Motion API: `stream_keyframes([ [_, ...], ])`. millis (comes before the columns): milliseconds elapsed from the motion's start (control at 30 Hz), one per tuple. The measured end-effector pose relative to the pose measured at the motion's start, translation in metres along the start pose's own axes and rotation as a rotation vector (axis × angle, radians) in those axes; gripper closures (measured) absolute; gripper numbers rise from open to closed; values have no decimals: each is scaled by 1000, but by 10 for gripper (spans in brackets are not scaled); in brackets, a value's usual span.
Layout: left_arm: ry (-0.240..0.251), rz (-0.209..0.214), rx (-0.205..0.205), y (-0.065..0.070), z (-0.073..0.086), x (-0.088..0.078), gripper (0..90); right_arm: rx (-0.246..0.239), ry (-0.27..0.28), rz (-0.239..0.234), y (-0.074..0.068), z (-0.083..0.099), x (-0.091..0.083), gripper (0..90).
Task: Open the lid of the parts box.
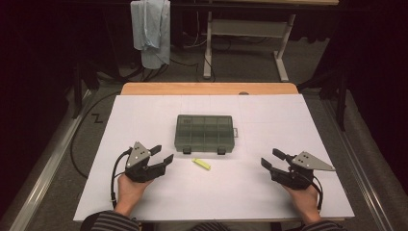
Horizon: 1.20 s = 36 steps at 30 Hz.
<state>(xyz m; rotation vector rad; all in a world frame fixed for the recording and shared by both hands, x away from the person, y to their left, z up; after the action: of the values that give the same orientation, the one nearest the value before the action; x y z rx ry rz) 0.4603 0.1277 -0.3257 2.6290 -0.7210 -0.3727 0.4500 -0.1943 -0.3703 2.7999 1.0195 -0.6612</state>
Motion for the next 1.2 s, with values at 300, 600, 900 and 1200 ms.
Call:
stream_keyframes([
  [300,-10,4,9,0,2,6,426,22,-19,-16,-1,-1,12,425],
  [600,-14,7,12,0,3,10,426,29,-23,-16,-1,-3,21,425],
  [900,-18,12,10,0,3,12,426,17,-15,-20,-2,-6,27,436],
  [1200,-12,12,-3,-1,2,14,425,18,-23,-24,-4,-6,32,437],
])
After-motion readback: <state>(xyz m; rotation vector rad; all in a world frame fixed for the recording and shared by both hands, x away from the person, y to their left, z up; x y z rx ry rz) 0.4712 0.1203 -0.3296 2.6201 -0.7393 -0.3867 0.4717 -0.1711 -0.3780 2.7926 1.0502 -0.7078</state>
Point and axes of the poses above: each handheld gripper's, and its own axes: x roughly forward along the jaws, z roughly out of its underside, y roughly to its right, the point moved 9 cm from there along x, roughly forward along the jaws, and after that the axes turned 7 degrees about -y, right-handed, at the moved point
